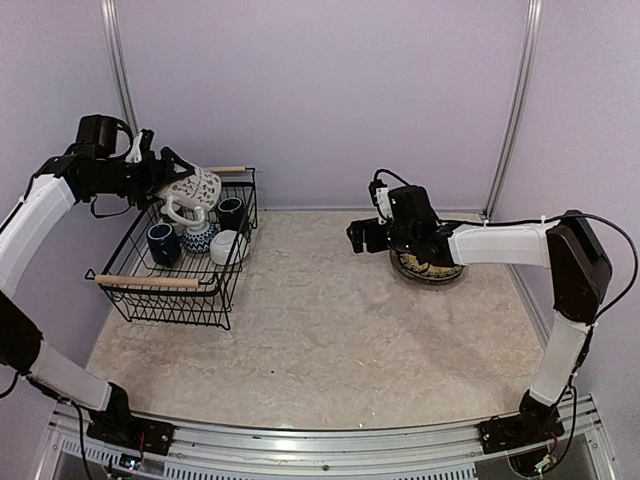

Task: Unload the mixed dishes from the dish rack
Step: Pass from the left arm to the right

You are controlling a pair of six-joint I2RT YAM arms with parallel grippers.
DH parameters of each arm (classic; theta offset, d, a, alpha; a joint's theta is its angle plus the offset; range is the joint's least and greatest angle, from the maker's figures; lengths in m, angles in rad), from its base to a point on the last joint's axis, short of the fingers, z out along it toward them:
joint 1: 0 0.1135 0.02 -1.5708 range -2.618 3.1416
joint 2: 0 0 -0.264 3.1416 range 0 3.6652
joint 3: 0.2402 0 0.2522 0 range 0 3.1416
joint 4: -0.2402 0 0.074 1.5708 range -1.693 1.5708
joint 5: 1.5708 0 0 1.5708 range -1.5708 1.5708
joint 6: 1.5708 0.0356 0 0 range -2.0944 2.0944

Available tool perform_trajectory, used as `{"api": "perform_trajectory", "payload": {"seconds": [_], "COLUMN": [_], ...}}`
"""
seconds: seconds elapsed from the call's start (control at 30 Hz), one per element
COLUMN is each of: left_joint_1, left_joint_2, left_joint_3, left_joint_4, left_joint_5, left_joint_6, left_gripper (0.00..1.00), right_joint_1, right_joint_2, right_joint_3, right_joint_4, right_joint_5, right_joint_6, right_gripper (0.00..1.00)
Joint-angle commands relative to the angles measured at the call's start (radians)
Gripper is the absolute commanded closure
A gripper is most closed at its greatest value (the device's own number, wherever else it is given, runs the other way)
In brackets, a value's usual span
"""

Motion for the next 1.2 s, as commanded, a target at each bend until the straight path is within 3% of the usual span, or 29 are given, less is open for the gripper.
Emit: {"api": "perform_trajectory", "payload": {"seconds": [0.0,0.43,0.6,0.77,0.9,1.07,1.17], "left_joint_1": [-0.047,-0.215,-0.259,-0.297,-0.314,-0.342,-0.366], "left_joint_2": [-0.045,0.272,0.409,0.502,0.538,0.546,0.552], "left_joint_3": [-0.061,-0.027,-0.019,-0.013,-0.023,-0.039,-0.034], "left_joint_4": [0.354,0.932,1.213,1.478,1.574,1.619,1.622], "left_joint_5": [0.312,0.653,0.705,0.739,0.752,0.765,0.775], "left_joint_6": [-0.190,-0.721,-0.950,-1.153,-1.220,-1.243,-1.240], "left_gripper": [0.77,0.78,0.80,0.82,0.82,0.82,0.82], "right_joint_1": [0.010,0.011,0.013,0.009,-0.012,-0.060,-0.064], "right_joint_2": [-0.057,-0.159,-0.146,-0.140,-0.143,-0.124,-0.096], "right_joint_3": [0.004,-0.065,-0.068,-0.089,-0.134,-0.205,-0.183], "right_joint_4": [-0.038,0.169,0.305,0.387,0.467,0.646,0.670], "right_joint_5": [-0.115,-0.463,-0.587,-0.603,-0.612,-0.698,-0.737], "right_joint_6": [0.090,0.170,0.252,0.306,0.393,0.524,0.541], "right_gripper": [0.00,0.02,0.07,0.08,0.09,0.17,0.22]}}
